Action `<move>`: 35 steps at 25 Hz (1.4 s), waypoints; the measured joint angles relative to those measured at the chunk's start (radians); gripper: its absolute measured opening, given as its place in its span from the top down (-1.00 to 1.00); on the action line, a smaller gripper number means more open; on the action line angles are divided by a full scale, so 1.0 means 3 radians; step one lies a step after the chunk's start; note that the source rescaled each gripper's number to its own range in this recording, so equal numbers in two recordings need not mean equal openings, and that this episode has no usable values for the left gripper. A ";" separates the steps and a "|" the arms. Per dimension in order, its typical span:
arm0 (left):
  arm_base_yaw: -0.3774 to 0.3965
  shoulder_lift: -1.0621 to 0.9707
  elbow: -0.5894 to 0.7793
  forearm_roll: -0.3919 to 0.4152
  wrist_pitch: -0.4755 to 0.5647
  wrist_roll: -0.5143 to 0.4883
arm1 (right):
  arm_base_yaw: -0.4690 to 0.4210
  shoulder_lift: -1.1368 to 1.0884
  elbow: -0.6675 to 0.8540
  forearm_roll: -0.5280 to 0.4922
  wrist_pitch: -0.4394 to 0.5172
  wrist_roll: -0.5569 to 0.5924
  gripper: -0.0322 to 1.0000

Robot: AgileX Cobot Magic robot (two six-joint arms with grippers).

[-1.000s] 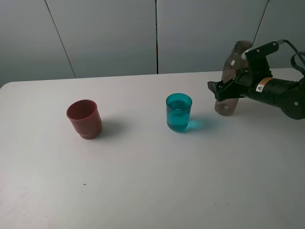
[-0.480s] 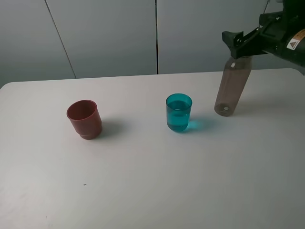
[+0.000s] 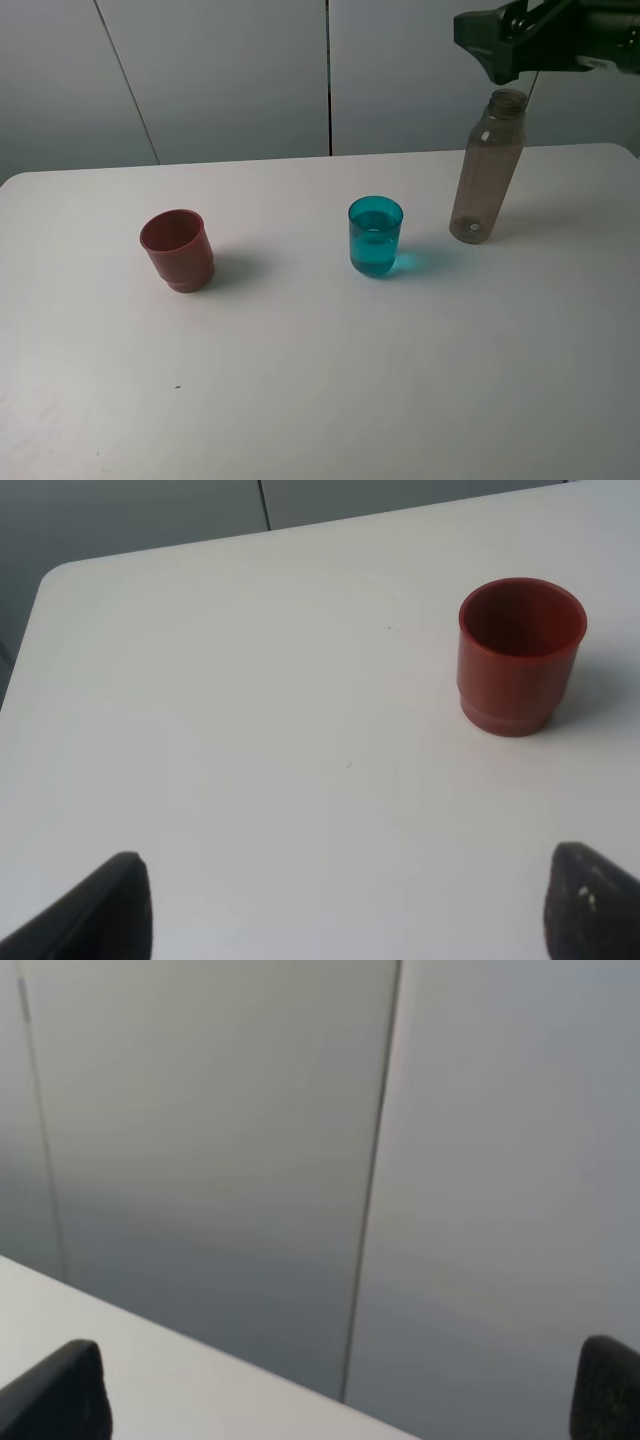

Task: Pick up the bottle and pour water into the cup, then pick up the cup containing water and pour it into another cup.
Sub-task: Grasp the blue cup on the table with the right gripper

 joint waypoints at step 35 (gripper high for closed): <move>0.0000 0.0000 0.0000 0.0000 0.0000 0.0006 | 0.1052 0.1560 0.1372 0.2101 -0.1521 -0.2289 -1.00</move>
